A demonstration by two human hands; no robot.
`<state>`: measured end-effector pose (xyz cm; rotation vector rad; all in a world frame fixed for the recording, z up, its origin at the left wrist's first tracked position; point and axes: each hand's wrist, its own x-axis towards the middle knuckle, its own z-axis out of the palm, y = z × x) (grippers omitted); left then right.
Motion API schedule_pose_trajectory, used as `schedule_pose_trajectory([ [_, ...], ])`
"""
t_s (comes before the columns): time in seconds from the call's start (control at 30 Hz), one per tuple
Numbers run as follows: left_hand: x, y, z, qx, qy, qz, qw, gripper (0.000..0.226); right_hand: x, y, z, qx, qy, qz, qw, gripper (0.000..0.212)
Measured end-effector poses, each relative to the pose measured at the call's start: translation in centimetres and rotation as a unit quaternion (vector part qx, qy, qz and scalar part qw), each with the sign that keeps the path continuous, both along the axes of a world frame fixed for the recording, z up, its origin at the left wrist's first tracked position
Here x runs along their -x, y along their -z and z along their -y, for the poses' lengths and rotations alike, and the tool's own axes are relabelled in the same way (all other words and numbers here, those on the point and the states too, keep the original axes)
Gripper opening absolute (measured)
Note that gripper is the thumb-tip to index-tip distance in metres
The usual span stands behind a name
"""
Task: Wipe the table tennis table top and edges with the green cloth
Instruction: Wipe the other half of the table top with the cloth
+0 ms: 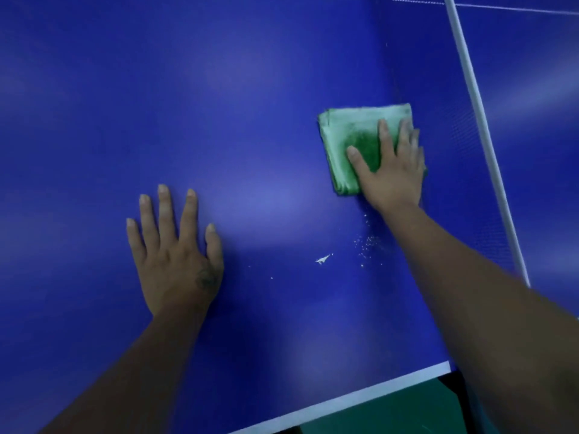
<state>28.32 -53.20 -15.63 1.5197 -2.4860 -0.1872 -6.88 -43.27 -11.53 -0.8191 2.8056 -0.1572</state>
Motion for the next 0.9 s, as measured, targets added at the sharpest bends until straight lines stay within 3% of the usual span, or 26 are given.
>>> schedule_pose_trajectory([
  [0.3,0.2,-0.5,0.0,0.011,-0.005,-0.029,1.000,0.061,-10.0,1.5,-10.4,-0.007,0.022,-0.031,0.999,0.097],
  [0.7,0.3,-0.7,0.0,0.014,-0.006,-0.025,1.000,0.060,1.3,1.7,3.6,0.012,-0.002,-0.033,0.999,0.105],
  [0.9,0.4,-0.9,-0.1,0.009,-0.008,-0.029,0.999,0.059,-2.6,1.7,-2.3,0.030,0.012,-0.045,0.998,0.097],
])
